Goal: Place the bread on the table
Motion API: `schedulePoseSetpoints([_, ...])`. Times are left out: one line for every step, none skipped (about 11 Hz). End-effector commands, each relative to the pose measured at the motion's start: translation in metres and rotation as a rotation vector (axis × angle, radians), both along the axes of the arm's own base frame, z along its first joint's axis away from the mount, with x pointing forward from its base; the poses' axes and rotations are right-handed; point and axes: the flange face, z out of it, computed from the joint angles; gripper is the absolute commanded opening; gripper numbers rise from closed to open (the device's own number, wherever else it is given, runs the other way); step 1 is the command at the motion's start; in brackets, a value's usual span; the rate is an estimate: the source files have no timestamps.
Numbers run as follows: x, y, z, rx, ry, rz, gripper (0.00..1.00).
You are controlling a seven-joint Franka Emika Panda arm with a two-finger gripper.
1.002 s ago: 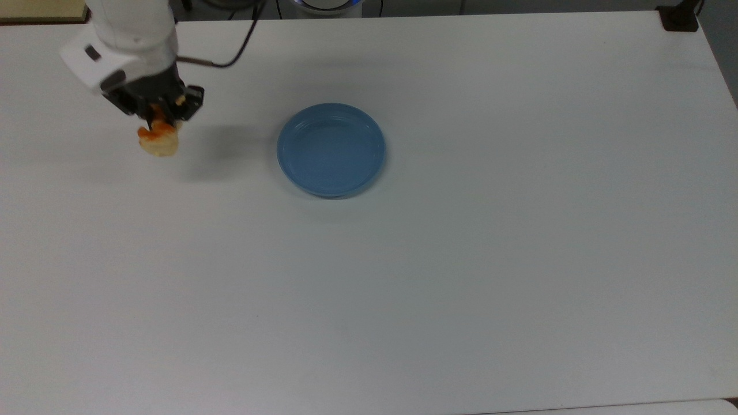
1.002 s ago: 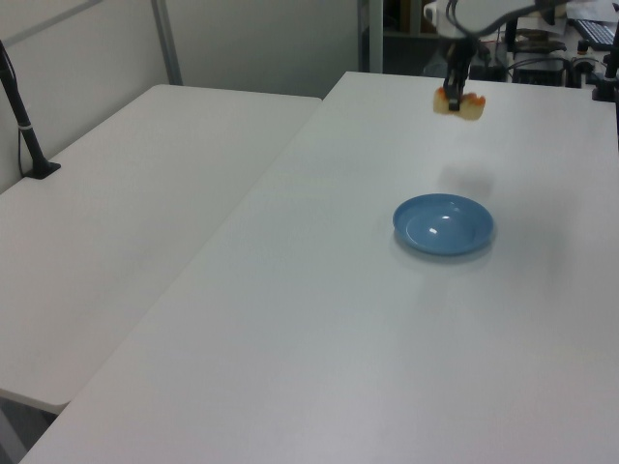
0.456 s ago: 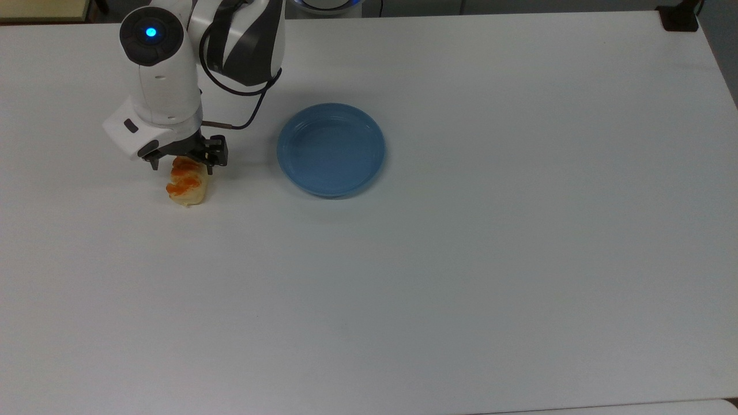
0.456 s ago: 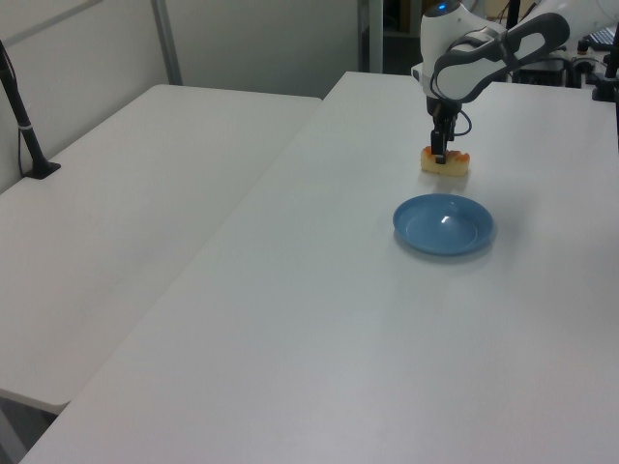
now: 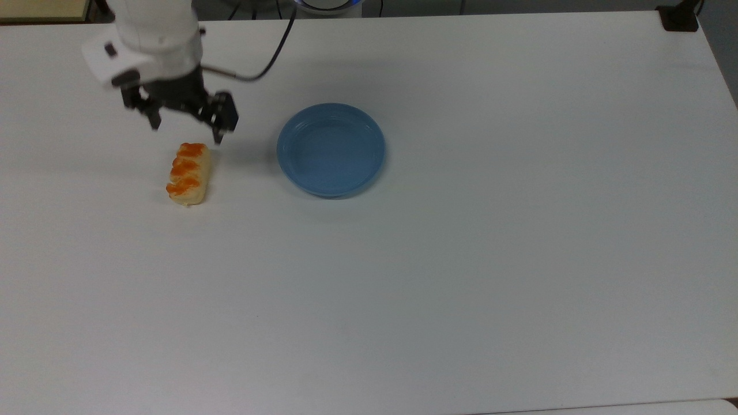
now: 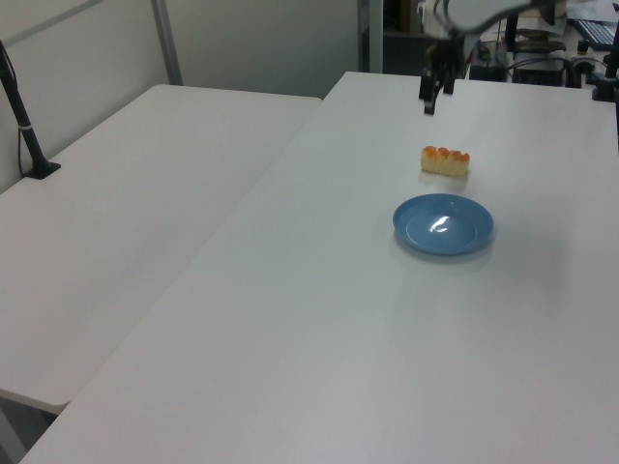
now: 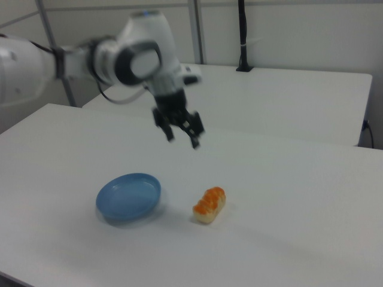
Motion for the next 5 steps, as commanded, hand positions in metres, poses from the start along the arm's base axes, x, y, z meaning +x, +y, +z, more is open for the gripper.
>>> schedulePoseSetpoints([-0.042,0.055,0.09,0.076,0.03,0.032,1.0])
schedulePoseSetpoints([-0.051,0.071,0.098,0.09,0.054,0.045,1.0])
schedulePoseSetpoints([-0.057,0.087,0.102,0.097,0.087,0.059,1.0])
schedulePoseSetpoints([-0.058,0.105,0.106,0.101,0.104,0.089,1.0])
schedulePoseSetpoints([-0.058,0.113,0.107,0.113,0.107,0.1,1.0])
